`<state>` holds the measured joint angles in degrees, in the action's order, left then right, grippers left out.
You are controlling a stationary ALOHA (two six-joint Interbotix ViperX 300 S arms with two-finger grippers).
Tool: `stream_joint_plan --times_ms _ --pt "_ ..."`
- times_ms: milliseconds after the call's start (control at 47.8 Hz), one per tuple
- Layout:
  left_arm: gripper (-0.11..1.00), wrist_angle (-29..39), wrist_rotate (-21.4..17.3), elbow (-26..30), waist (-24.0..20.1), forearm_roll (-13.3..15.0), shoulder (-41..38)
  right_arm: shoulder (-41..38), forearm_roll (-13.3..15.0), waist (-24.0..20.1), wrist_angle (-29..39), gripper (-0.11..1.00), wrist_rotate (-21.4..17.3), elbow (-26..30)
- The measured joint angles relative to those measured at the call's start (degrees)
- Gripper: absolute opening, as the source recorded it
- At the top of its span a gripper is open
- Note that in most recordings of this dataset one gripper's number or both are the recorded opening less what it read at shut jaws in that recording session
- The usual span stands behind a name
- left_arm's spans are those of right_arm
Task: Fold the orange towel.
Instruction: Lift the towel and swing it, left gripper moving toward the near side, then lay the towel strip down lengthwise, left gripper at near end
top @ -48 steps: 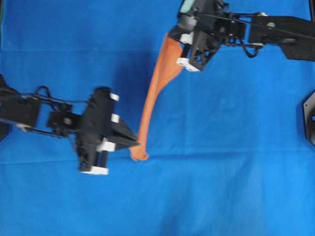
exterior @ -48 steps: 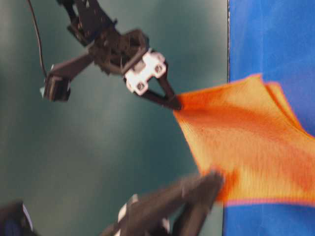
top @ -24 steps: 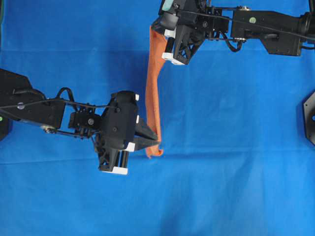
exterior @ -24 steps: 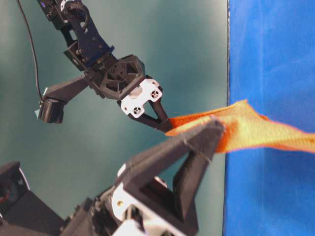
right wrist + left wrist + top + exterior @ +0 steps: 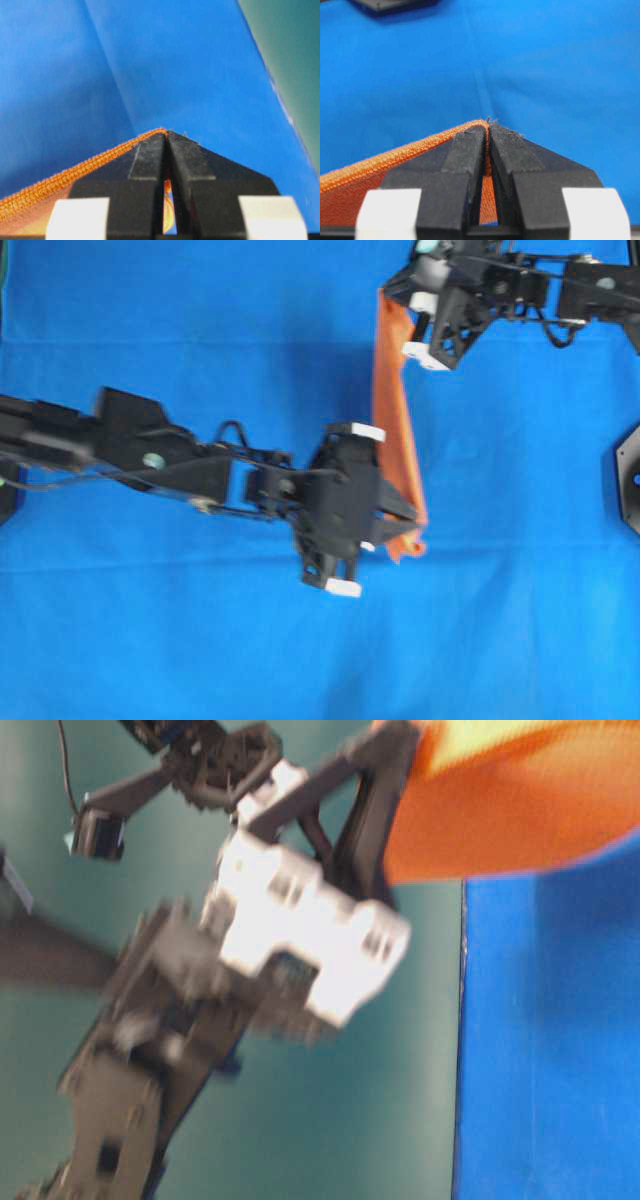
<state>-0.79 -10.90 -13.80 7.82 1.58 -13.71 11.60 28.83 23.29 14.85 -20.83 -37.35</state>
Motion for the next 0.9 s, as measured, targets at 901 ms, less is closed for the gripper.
stream_joint_plan --times_ms 901 --pt "0.01 -6.3 8.3 -18.2 0.2 0.2 4.8 -18.0 0.1 -0.2 -5.4 0.01 1.0 8.9"
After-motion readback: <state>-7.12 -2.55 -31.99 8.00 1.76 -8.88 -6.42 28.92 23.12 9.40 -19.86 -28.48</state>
